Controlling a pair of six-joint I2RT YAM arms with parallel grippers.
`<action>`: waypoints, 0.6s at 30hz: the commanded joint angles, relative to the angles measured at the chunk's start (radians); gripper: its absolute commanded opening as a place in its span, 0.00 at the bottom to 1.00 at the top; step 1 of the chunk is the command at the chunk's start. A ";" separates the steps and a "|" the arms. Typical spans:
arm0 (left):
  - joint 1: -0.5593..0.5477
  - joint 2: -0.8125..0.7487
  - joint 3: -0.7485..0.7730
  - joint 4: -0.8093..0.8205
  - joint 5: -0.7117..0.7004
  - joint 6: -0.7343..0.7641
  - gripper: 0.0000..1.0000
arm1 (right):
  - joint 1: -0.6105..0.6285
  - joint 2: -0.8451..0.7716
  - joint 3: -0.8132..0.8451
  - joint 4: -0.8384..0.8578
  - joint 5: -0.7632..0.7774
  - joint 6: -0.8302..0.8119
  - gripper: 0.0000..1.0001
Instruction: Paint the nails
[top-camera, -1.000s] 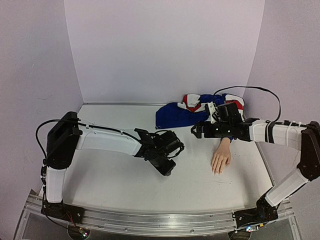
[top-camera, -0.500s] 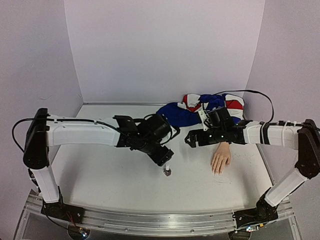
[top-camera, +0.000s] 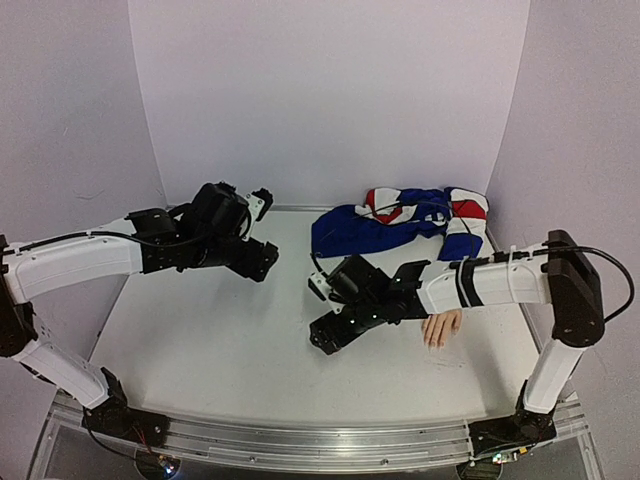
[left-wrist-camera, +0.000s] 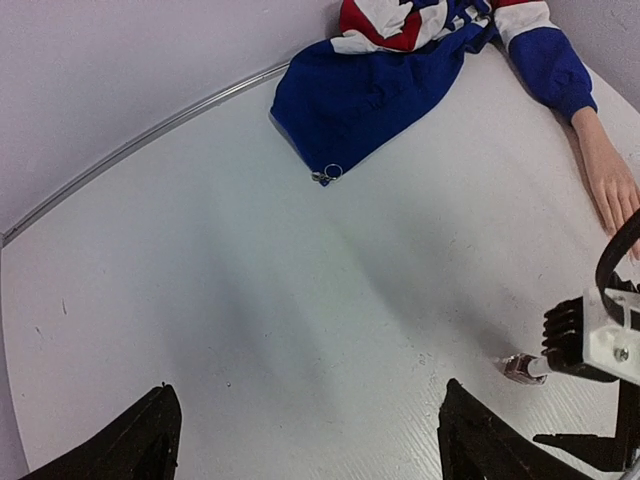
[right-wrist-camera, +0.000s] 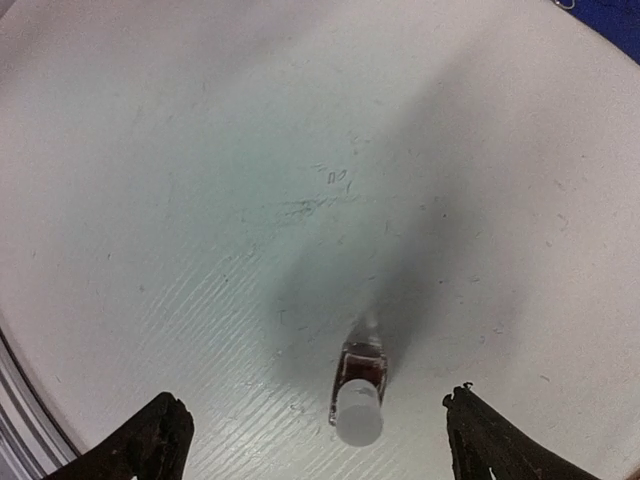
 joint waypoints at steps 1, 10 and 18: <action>-0.002 -0.036 -0.014 0.075 -0.026 -0.007 0.90 | 0.015 0.031 0.062 -0.110 0.125 0.021 0.86; -0.002 -0.010 -0.032 0.089 0.003 -0.041 0.93 | 0.025 0.077 0.090 -0.130 0.150 0.025 0.67; -0.001 -0.019 -0.034 0.090 0.020 -0.056 0.97 | 0.028 0.108 0.097 -0.103 0.145 0.018 0.46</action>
